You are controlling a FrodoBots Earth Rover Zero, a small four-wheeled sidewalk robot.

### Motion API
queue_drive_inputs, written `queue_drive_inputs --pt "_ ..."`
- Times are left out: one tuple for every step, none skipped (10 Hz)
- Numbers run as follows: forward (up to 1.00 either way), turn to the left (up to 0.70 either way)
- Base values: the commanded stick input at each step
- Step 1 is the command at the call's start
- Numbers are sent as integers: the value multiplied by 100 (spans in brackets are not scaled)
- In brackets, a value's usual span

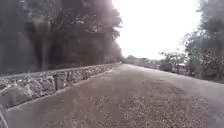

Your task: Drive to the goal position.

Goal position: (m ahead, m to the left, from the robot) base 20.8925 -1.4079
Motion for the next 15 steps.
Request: queue_drive_inputs --pt "50 0" --pt "50 0" --pt "50 0" --pt "50 0" --pt "50 0" --pt "50 0" --pt "50 0" --pt "50 0" --pt "50 0" --pt "50 0" --pt "50 0" --pt "50 0" --pt "50 0" --pt "50 0" --pt "50 0"
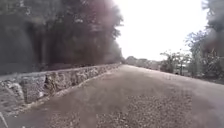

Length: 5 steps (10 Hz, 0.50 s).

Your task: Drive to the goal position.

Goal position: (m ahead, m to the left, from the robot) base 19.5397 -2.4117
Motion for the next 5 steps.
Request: queue_drive_inputs --pt "50 0" --pt "50 0" --pt "50 0" --pt "50 0" --pt "50 0"
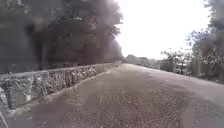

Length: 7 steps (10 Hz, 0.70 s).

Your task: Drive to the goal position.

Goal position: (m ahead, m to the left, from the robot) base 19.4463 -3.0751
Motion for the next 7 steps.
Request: queue_drive_inputs --pt "50 0" --pt "50 0" --pt "50 0" --pt "50 0" --pt "50 0" --pt "50 0" --pt "50 0"
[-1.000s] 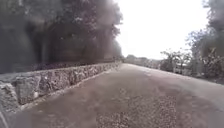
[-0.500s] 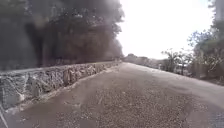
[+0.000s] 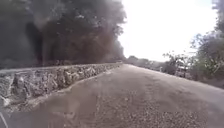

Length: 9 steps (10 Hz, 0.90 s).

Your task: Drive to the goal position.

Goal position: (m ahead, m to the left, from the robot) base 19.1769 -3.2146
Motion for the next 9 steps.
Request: queue_drive_inputs --pt "50 0" --pt "50 0" --pt "50 0" --pt "50 0" --pt "50 0" --pt "50 0" --pt "50 0" --pt "50 0" --pt "50 0"
